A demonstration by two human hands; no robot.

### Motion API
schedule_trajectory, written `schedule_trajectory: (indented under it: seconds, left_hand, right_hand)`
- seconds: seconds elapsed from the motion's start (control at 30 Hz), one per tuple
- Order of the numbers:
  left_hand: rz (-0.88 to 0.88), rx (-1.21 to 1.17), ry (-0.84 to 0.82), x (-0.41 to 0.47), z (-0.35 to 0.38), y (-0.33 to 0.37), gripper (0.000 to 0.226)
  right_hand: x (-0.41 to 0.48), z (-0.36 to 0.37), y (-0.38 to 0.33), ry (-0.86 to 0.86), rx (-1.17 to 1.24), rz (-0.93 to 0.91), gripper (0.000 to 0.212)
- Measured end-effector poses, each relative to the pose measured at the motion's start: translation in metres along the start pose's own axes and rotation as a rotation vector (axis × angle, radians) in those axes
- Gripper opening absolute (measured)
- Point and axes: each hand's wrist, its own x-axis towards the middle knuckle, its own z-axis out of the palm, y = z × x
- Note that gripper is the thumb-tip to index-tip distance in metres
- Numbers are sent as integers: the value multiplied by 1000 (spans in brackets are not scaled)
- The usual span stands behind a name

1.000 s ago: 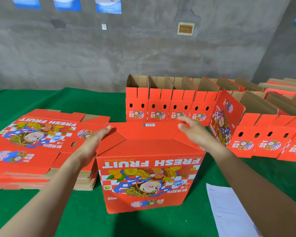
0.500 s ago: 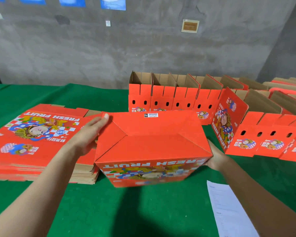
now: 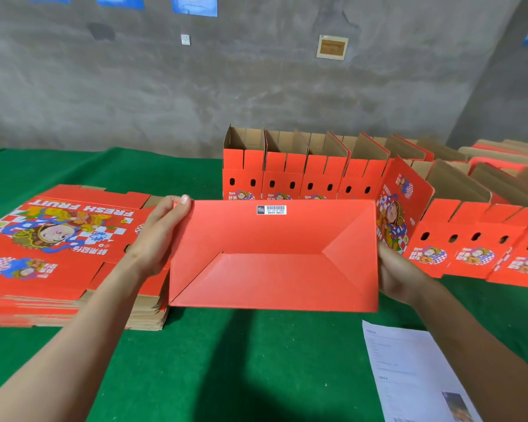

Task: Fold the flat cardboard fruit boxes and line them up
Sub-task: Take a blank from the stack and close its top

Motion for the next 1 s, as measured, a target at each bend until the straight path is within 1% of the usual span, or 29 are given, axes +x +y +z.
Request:
schedule_trajectory:
  seconds: [0.07,0.13,0.17,0.2,0.23,0.3,0.33,0.4,0.43,0.5,0.53,0.6,0.63,0.7,0.77,0.8,0.87,0.93,1.0]
  left_hand:
    - [28,16,-27,-1,1,-4,27]
    - [45,17,-30,-2,3,-9,28]
    - [52,11,-22,-2,4,-13,29]
    - [54,14,-9,-2,5,-15,30]
    - [52,20,4,-1,6,-19,30]
    - [37,3,32,2,7,-23,20]
    - [17,-8,41,5,6,-26,19]
    - [-36,85,34,12,3,-34,21]
    - [-76,178,24,14,2,-39,22]
    - [-182,349,-1,16,5,-52,21]
    - [-220,431,-1,16,8,-59,18]
    - [-220,582,13,16,20,-69,2]
    - [-207,622,10,15,28,-71,11]
    - [-203,615,-41,15,47,-73,28]
    - [-209,573,-103,14,66,-71,39]
    - [-203,544,-133,14,75,-72,41]
    - [-192,503,-192,13,90,-72,43]
    - [-190,489,-234,13,102,-72,46]
    - [-211,451,-237,12,110,-72,48]
  right_hand:
    - [-1,-6,-1,-22,-20,-23,61]
    - [-2,-14,-2,-61,-61,-42,75]
    - [-2,-18,-2,-87,-77,-42,78]
    - [-3,-23,-2,-124,-82,-43,76]
    - [-3,-27,-2,-163,-85,-46,69]
    - [-6,-34,-2,-228,-92,-68,45]
    - [-7,-36,-2,-251,-101,-78,41]
    - [-10,-34,-3,-272,-164,-98,47]
    - [-11,-30,-3,-258,-226,-117,52]
    - [-11,-17,-1,-157,-377,-175,60]
    - [-11,-10,2,-87,-457,-216,59]
    - [-6,4,10,49,-626,-304,55]
    - [-4,12,16,103,-683,-339,54]
    - [1,28,30,210,-715,-362,52]
    - [8,44,47,331,-739,-372,48]
    - [12,53,55,362,-784,-385,46]
    - [18,65,71,322,-860,-379,45]
    - [24,72,85,244,-952,-317,47]
    - [31,75,94,200,-1071,-275,51]
